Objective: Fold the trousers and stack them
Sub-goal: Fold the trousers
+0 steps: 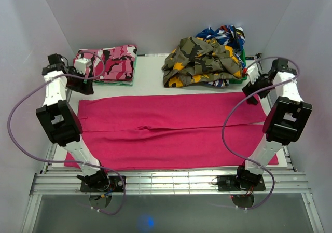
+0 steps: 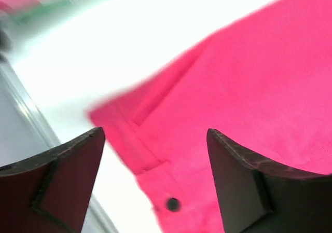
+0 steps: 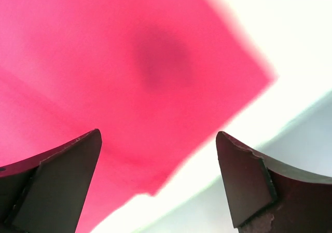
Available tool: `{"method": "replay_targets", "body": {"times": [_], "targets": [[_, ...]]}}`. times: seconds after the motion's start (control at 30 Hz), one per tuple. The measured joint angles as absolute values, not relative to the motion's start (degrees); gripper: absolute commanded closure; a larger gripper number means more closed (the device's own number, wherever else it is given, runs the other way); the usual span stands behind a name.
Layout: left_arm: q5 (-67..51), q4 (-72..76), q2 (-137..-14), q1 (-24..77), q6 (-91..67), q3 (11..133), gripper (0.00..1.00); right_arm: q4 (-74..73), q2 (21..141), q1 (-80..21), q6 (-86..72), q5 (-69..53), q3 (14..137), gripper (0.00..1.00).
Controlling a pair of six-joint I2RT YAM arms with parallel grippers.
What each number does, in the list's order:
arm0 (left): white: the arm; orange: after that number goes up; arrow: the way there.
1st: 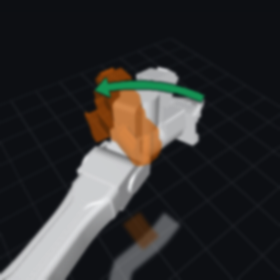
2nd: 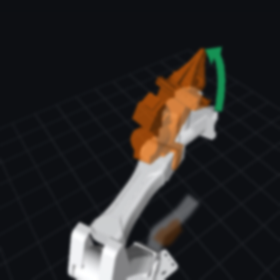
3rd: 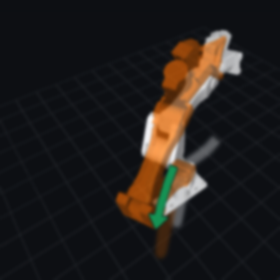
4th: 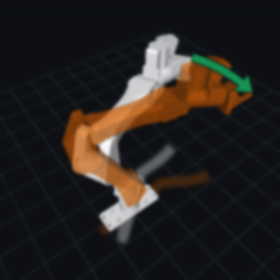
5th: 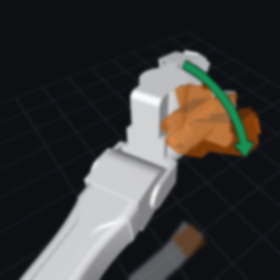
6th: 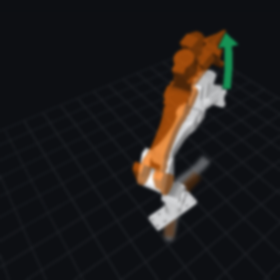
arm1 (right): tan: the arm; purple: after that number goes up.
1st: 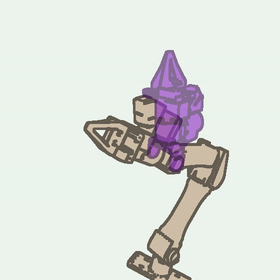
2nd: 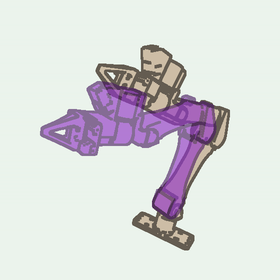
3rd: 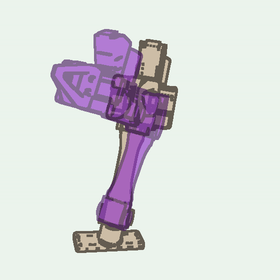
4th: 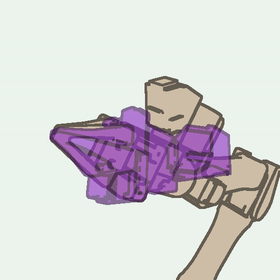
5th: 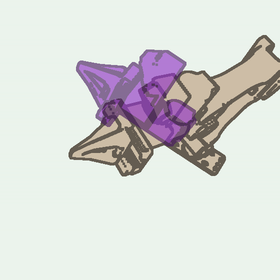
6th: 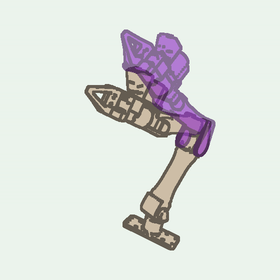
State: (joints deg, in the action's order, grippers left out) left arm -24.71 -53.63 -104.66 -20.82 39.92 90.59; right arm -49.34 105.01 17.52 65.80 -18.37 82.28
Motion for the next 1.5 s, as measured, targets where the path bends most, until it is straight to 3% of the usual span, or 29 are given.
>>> {"method": "replay_targets", "body": {"times": [0.13, 0.27, 0.5, 0.8, 0.9, 0.97, 1.1, 1.23, 1.5], "targets": [[-28.95, -56.55, -112.73, -22.7, 44.47, 104.66, 0.1, -52.99, 110.34, 17.67, 66.61, -22.63, 99.18, 0.0], [-30.98, -58.92, -115.52, -24.16, 48.51, 105.32, 0.1, -57.87, 120.84, 17.82, 69.76, -24.95, 113.82, 0.05], [-35.14, -60.45, -116.79, -26.0, 52.64, 104.97, 0.11, -61.63, 131.79, 19.31, 74.78, -27.42, 117.25, 0.04], [-41.71, -59.68, -116.81, -31.68, 54.41, 102.45, 0.12, -61.1, 140.07, 19.92, 77.08, -28.49, 124.68, 0.11], [-42.37, -60.01, -117.86, -32.8, 54.76, 103.92, 0.13, -61.28, 141.08, 20.05, 78.08, -29.08, 123.9, 0.2], [-42.74, -60.25, -119.52, -32.95, 55.72, 105.75, 0.14, -61.73, 141.08, 20.14, 78.74, -29.26, 123.9, 0.37], [-43.13, -61.39, -123.39, -32.88, 58.15, 108.49, 0.13, -63.99, 141.21, 20.12, 80.58, -29.56, 123.9, 0.56], [-43.29, -62.54, -128.09, -32.64, 60.18, 112.22, 0.09, -66.0, 141.21, 20.1, 81.71, -29.71, 123.66, 0.92], [-43.4, -63.16, -132.77, -31.51, 64.69, 116.09, 0.09, -65.56, 140.18, 20.1, 82.96, -29.98, 121.89, 0.92]]}}
